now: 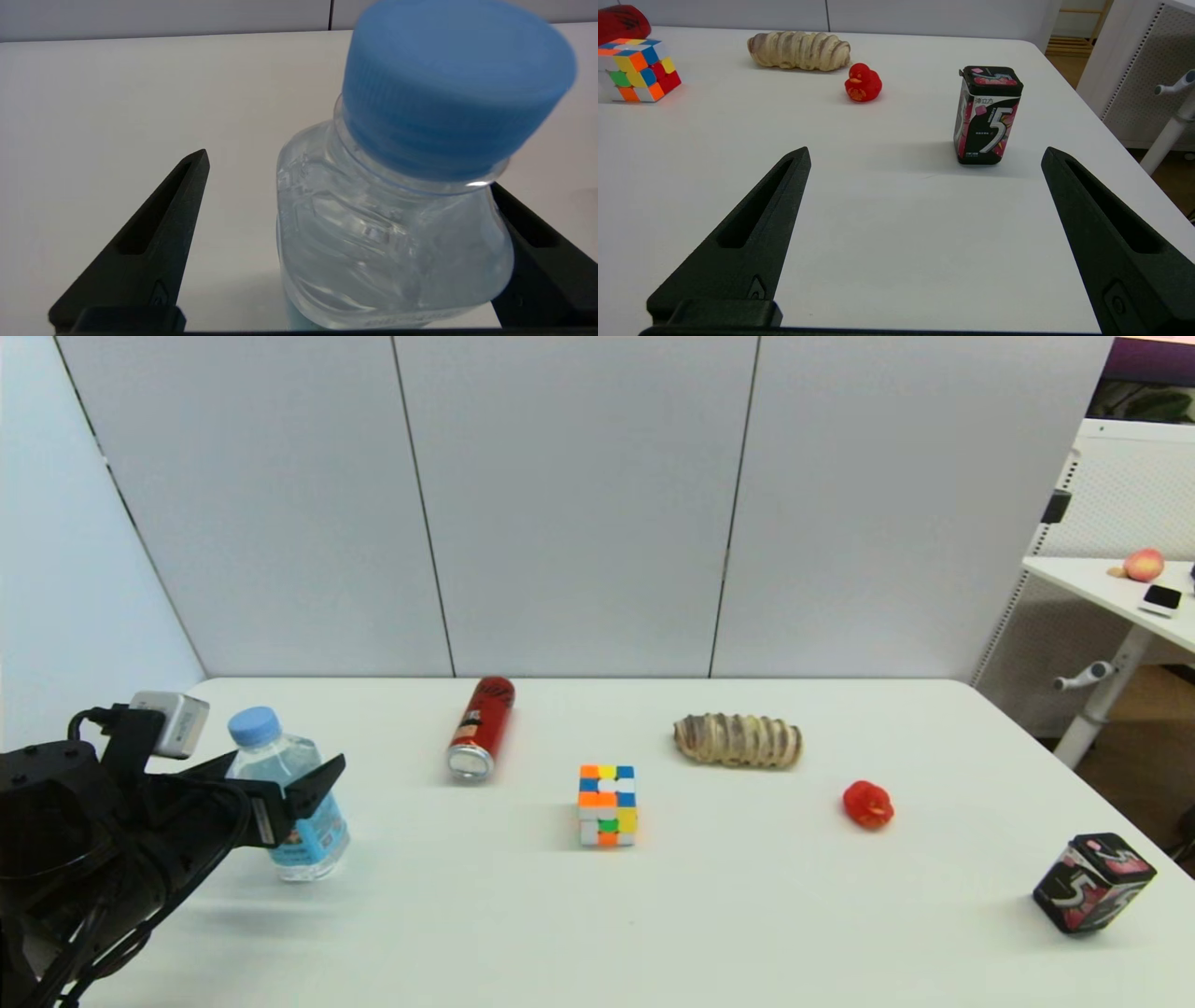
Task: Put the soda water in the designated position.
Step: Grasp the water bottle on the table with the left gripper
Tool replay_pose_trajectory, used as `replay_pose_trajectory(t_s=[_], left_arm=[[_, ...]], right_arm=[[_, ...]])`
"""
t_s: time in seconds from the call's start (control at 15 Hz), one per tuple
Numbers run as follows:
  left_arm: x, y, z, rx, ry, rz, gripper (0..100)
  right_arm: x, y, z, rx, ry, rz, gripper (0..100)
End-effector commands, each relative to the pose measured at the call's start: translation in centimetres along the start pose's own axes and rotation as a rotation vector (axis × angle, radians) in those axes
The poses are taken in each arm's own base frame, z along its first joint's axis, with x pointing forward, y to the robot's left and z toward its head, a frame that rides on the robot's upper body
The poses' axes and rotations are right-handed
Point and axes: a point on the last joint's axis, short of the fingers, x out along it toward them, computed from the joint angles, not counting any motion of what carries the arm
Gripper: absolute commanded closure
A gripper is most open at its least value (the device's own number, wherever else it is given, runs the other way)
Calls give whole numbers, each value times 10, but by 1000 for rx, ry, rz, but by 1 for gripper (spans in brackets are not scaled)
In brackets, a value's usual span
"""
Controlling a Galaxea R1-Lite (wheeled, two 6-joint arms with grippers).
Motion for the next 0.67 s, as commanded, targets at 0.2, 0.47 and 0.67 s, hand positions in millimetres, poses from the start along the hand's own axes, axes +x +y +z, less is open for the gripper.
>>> replay_pose_trajectory(t_s=[0.2,0.47,0.67], left_arm=[[2,0,-1,0,1,1,0],[2,0,-1,1,-2,-3,100],[2,0,0,2,-13,-1,100]], right_arm=[[0,0,0,-1,1,0,0],[0,0,0,-1,1,0,0],[0,0,0,-1,1,2,0]])
